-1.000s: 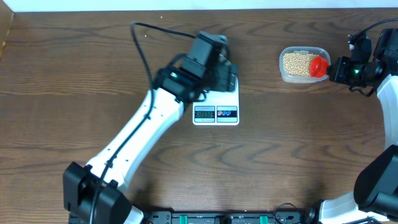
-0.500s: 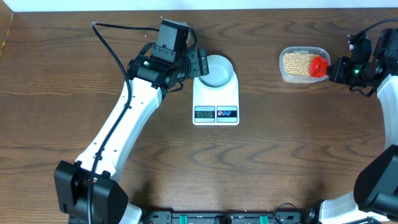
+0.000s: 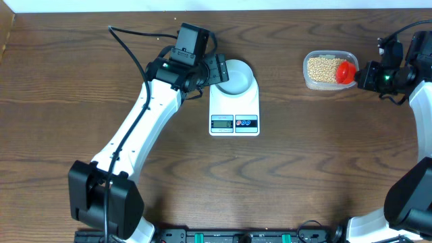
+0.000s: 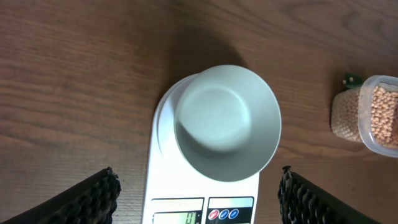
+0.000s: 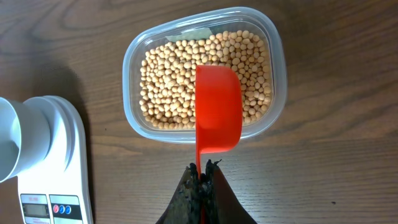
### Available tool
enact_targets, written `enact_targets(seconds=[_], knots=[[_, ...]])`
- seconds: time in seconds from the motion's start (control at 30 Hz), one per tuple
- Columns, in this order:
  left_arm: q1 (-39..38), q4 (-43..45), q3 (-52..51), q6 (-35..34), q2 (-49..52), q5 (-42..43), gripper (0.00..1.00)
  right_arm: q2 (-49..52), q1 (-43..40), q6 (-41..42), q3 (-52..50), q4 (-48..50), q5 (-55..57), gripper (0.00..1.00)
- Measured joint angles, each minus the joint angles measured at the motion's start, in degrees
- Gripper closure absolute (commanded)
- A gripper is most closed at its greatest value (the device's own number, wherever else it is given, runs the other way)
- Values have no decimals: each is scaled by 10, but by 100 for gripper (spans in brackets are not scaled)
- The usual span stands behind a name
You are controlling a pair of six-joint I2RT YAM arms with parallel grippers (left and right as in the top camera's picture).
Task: Scoop item into bowl and weigh 50g on scale
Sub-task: 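Raise the left gripper back above the bowl on the scale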
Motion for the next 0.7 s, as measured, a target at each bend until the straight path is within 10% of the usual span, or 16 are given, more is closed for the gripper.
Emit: enact_targets(seconds=[0.7], knots=[[-22,-80,0,61,2,7,16,0,0,0,0,0,0,99]])
